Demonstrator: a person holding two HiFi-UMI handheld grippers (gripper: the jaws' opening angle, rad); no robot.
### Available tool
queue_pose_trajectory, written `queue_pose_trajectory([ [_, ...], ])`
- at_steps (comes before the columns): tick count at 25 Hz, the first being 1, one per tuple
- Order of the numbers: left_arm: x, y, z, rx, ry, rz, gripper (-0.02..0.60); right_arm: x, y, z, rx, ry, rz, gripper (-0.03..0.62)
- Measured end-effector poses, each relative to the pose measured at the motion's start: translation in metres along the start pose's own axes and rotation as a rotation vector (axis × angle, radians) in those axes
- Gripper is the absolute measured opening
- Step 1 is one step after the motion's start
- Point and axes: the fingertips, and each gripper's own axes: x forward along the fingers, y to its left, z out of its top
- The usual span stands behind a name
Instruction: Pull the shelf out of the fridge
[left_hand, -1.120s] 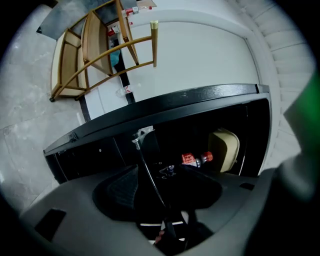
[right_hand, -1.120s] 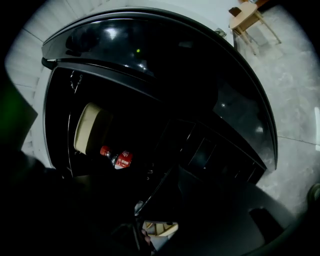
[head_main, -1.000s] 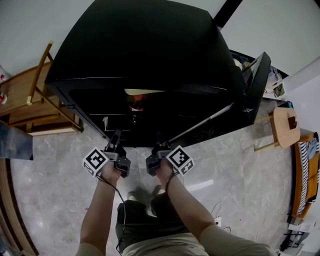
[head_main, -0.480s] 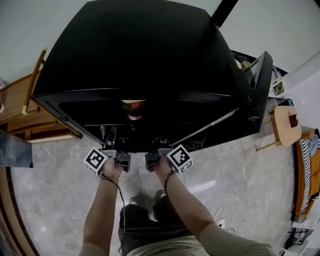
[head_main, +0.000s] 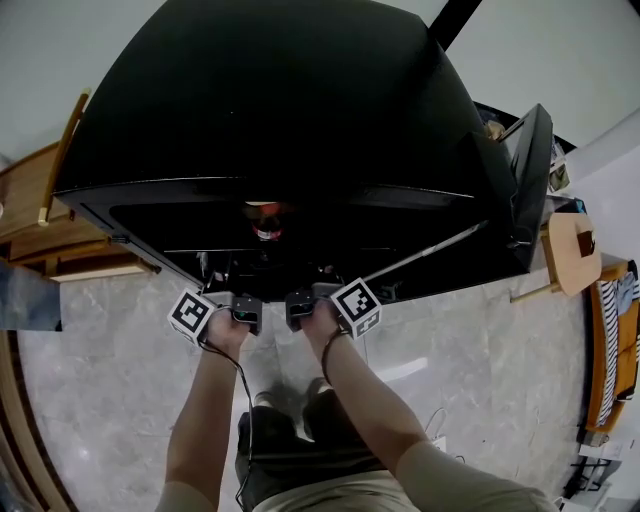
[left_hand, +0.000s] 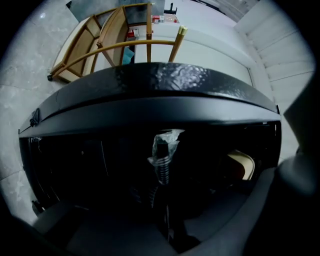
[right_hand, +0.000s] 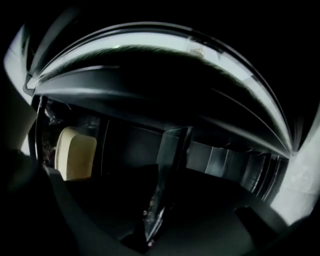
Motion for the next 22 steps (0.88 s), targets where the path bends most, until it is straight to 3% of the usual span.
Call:
queue_pose_trajectory([
  [8,-0.002,0.004,0.0,-0.048,0.004,0.008,0.014,-0.003,-0.002,0.0,0.04,-0.002,0.01,0.018],
  [22,-0.031,-0.002,-0.01,-0.051,0.024,0.007,0.014,-0.034,-0.007,-0.008,0.124,0.022,-0.007,0.014],
])
